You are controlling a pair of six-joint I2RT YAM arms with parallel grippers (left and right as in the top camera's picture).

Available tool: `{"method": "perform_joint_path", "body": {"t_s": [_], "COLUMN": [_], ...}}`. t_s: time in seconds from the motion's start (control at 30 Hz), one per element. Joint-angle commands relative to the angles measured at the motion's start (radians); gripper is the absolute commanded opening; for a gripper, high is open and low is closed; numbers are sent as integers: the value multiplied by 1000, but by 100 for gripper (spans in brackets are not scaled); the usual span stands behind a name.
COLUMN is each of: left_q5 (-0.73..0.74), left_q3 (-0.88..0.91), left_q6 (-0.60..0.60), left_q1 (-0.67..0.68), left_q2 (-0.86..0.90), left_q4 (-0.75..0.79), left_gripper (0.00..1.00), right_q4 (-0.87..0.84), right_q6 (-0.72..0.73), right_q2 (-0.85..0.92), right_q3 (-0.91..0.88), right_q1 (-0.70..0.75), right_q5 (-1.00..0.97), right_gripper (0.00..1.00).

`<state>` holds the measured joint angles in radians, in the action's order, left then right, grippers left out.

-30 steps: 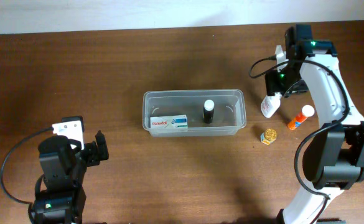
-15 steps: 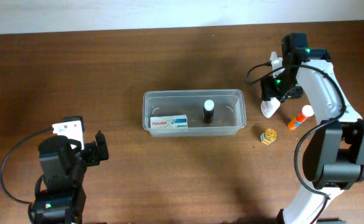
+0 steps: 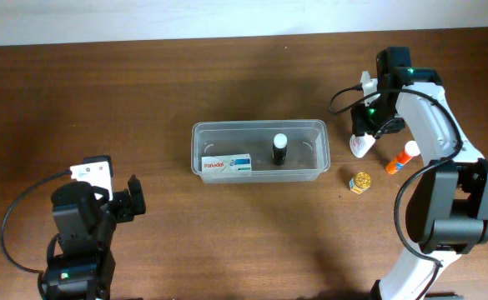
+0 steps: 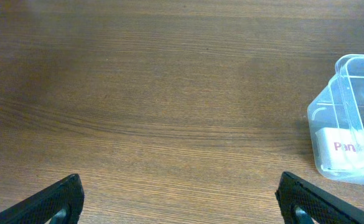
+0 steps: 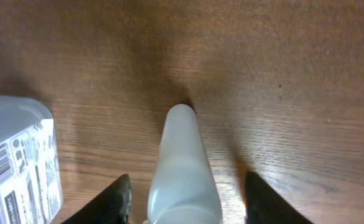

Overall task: Pack container
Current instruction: 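Lower the right gripper and close it on the white spray bottle, then carry the white spray bottle over the container's right end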

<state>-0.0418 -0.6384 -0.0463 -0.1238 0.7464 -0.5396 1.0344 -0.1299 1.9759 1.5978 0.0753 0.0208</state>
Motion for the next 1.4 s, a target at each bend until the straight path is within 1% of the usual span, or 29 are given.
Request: {"method": "perform_joint_path", "body": {"t_s": [0.0, 0.13, 0.2, 0.43, 0.47, 0.53, 0.77, 1.0, 1.17, 1.37], "left_q5": [-7, -7, -7, -7, -7, -7, -7, -7, -7, -7], "left_q3": [1, 1, 1, 1, 1, 1, 1, 1, 1, 1], "left_q6": [-19, -19, -19, -19, -19, -19, -19, -19, -19, -19], "left_q1": [2, 2, 2, 2, 2, 2, 2, 2, 2, 2], "left_q2": [1, 1, 1, 1, 1, 1, 1, 1, 1, 1], "left_q4": [0, 0, 0, 0, 0, 0, 0, 0, 0, 0], "left_gripper": [99, 99, 99, 99, 99, 100, 99, 99, 99, 100], "right_q4": [-3, -3, -3, -3, -3, -3, 24, 157, 310, 423], "right_q6": [2, 2, 2, 2, 2, 2, 3, 7, 7, 16], "right_q2": [13, 13, 13, 13, 13, 13, 13, 8, -14, -68], "right_q3": [-11, -11, -11, -11, -11, -9, 24, 180, 362, 514], "right_q1": [4, 4, 4, 4, 4, 4, 4, 3, -3, -46], "right_q5": [1, 1, 1, 1, 0, -7, -10, 7, 65, 98], "right_gripper": [44, 39, 33, 31, 28, 26, 25, 25, 25, 25]}}
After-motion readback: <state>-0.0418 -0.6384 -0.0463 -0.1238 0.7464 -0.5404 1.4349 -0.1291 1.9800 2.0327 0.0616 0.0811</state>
